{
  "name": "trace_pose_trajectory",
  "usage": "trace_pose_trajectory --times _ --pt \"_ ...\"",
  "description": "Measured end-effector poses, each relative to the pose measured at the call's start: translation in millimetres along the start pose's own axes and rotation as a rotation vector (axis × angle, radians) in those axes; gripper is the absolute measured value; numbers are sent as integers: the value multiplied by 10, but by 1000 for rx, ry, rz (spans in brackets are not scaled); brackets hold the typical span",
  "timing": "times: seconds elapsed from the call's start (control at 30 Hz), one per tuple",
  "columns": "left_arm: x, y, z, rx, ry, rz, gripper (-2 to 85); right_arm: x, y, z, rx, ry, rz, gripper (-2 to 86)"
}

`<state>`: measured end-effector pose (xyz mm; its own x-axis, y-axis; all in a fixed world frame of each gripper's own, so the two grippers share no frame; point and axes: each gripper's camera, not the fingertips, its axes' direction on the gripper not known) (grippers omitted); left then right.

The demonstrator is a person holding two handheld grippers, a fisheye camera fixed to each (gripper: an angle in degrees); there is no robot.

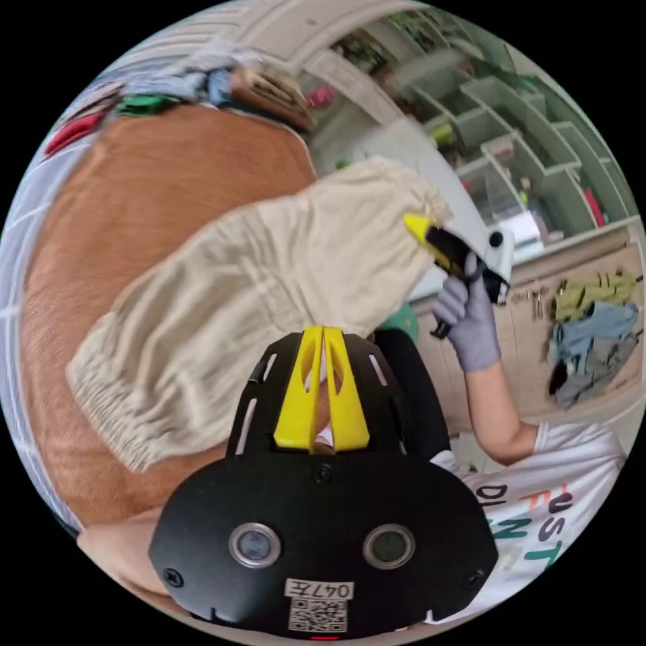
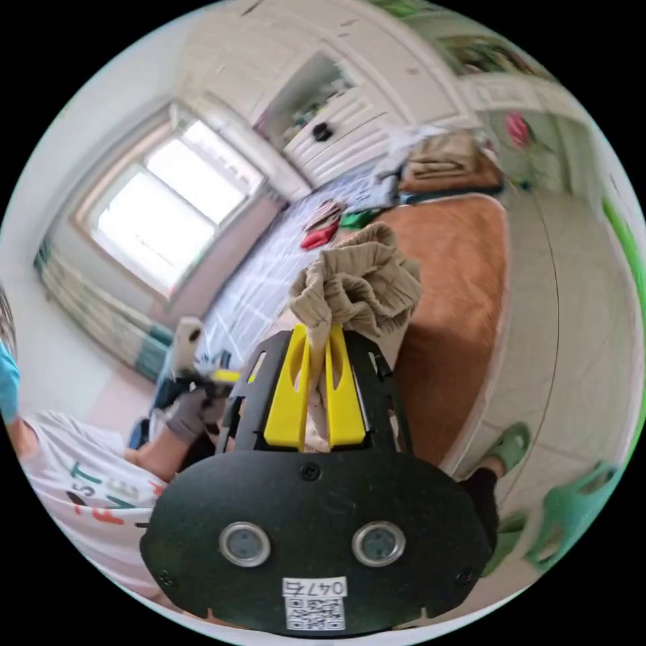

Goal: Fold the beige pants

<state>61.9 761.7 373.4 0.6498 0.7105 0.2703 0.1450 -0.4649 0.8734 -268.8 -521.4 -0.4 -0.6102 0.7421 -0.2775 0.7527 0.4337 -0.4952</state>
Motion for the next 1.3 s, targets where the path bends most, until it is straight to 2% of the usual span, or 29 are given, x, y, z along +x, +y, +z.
trace_pose_trajectory --times 0.1,0.23,0.3,0.37,0.5,0.67,0.77,0.87,0.93,1.07,1.13,1.2,1.27,1.3 --pt "-576 363 -939 247 -67 -167 -9 -933 -31 734 -158 77 -251 5" --pt "-1211 739 -1494 307 -46 -325 -5 -1629 300 1756 -340 123 -422 23" --pt "-1497 945 -1593 319 -15 -408 6 -1836 649 2415 -482 151 -495 87" --pt "-1642 1085 -1600 349 55 -455 73 -1894 829 2703 -583 116 -505 123" --pt "-1775 1248 -1503 371 186 -484 162 -1934 830 2380 -479 19 -516 97" --pt "-1684 1254 -1343 372 301 -460 180 -1609 549 1957 -249 44 -373 8" --pt "-1564 1250 -1312 362 335 -416 155 -1458 429 2284 -338 141 -292 -7" --pt "-1499 1188 -1302 328 360 -369 136 -1638 515 2638 -397 42 -341 -8" --pt "-1487 1120 -1296 307 319 -364 131 -1859 634 2819 -416 22 -419 -8" --pt "-1437 785 -1079 193 258 -303 114 -2121 858 3266 -467 142 -513 -5" --pt "-1420 636 -863 100 186 -285 91 -2125 860 3278 -429 143 -502 -5" --pt "-1457 546 -575 -13 10 -285 16 -2103 834 3251 -435 134 -486 -8" --pt "-1536 558 -457 -27 -47 -297 -1 -2078 810 3101 -435 102 -477 -9" --pt "-1606 570 -431 -15 -13 -317 -4 -2049 806 2918 -412 67 -478 -9"
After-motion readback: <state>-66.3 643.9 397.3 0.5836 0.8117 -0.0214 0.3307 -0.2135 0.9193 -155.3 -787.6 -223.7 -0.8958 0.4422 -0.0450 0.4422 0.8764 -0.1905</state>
